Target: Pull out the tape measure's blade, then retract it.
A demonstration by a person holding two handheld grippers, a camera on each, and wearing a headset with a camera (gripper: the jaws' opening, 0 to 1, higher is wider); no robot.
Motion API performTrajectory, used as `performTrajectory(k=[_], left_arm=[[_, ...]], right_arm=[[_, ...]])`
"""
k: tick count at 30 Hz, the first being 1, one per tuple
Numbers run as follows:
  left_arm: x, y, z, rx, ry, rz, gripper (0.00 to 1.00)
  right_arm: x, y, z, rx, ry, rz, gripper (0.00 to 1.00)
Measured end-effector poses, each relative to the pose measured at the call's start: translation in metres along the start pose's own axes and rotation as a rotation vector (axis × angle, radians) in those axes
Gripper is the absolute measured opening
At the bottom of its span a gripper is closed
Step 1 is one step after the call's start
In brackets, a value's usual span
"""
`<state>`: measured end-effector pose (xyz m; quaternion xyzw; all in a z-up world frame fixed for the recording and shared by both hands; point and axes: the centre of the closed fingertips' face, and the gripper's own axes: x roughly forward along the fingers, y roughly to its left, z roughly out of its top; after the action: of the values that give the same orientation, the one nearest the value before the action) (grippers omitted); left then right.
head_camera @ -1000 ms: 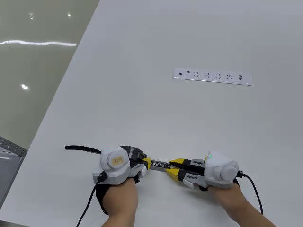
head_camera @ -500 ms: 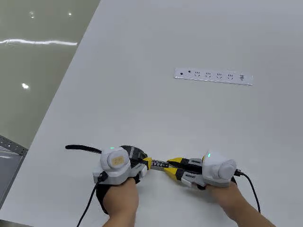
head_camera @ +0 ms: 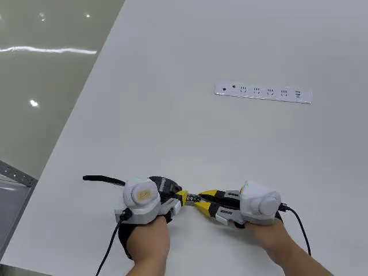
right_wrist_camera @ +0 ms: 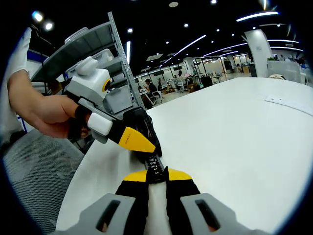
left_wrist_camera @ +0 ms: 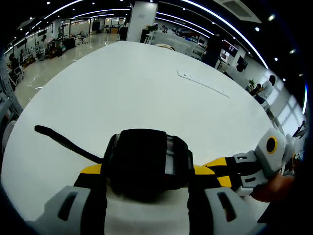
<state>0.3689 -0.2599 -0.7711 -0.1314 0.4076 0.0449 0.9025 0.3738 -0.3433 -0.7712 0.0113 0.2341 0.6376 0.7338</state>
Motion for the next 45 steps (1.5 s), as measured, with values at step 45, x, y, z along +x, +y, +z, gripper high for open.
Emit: performTrajectory(k=[45], left_arm=[[0.001,0.000,0.002,-0.015,0.006,-0.026,0.66]], right_arm=[[0.033,0.013,0.008,-0.029,0.011,0.035,0.12]])
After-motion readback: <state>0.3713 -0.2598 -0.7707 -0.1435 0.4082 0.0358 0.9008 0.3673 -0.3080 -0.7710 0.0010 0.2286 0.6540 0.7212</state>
